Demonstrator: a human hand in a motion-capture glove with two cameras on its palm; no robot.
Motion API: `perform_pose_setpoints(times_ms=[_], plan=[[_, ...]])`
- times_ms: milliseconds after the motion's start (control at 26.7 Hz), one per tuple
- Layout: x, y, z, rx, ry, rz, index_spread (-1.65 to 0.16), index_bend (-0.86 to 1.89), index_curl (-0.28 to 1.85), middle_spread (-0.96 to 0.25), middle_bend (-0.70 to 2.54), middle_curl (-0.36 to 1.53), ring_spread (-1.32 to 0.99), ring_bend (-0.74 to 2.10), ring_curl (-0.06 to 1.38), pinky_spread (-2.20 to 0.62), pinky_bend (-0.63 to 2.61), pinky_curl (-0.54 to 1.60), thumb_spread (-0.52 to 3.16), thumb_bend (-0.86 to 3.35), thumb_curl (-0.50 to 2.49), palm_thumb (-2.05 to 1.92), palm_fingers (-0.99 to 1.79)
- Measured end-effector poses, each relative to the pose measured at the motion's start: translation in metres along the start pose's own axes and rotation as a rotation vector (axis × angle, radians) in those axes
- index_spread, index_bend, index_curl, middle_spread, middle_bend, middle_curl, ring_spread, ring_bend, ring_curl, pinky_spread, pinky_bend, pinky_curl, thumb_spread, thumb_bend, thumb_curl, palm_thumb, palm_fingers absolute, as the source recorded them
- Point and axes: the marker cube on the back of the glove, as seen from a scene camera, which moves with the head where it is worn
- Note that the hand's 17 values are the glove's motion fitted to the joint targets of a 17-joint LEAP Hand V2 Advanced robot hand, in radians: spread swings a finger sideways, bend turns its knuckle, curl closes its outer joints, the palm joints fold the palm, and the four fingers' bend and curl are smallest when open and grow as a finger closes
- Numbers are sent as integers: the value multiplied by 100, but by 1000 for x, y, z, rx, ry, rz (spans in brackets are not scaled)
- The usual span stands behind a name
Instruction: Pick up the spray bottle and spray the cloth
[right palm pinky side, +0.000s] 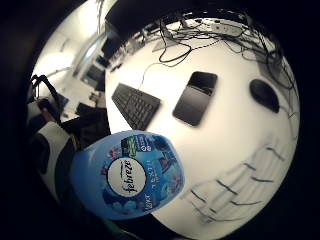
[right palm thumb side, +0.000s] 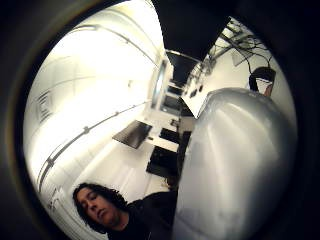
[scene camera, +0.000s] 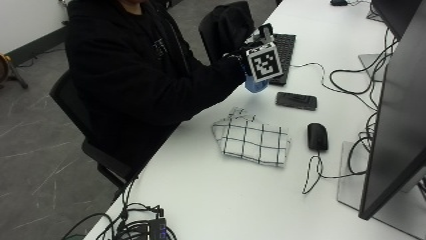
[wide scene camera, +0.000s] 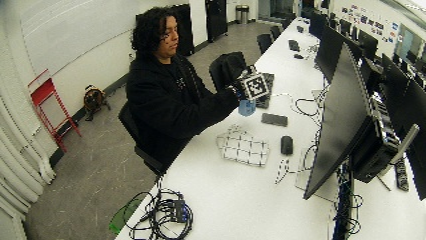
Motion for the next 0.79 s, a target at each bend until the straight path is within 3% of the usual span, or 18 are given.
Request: perform_pose_setpoints(times_ms=[150, 488, 788], plan=[[14, -5, 30, 136, -33, 20, -28, 28, 61, -20, 65, 55, -21, 76, 48, -31, 47, 41, 31, -3, 81, 93, 138], [40, 0, 61, 114, 60, 12, -28, 26, 62, -20, 65, 55, -21, 77, 48, -32, 48, 41, 32, -3, 81, 94, 138], [39, -2, 64, 159, -26, -30, -29, 26, 62, -20, 65, 55, -21, 77, 48, -32, 48, 41, 32, -3, 81, 94, 139]])
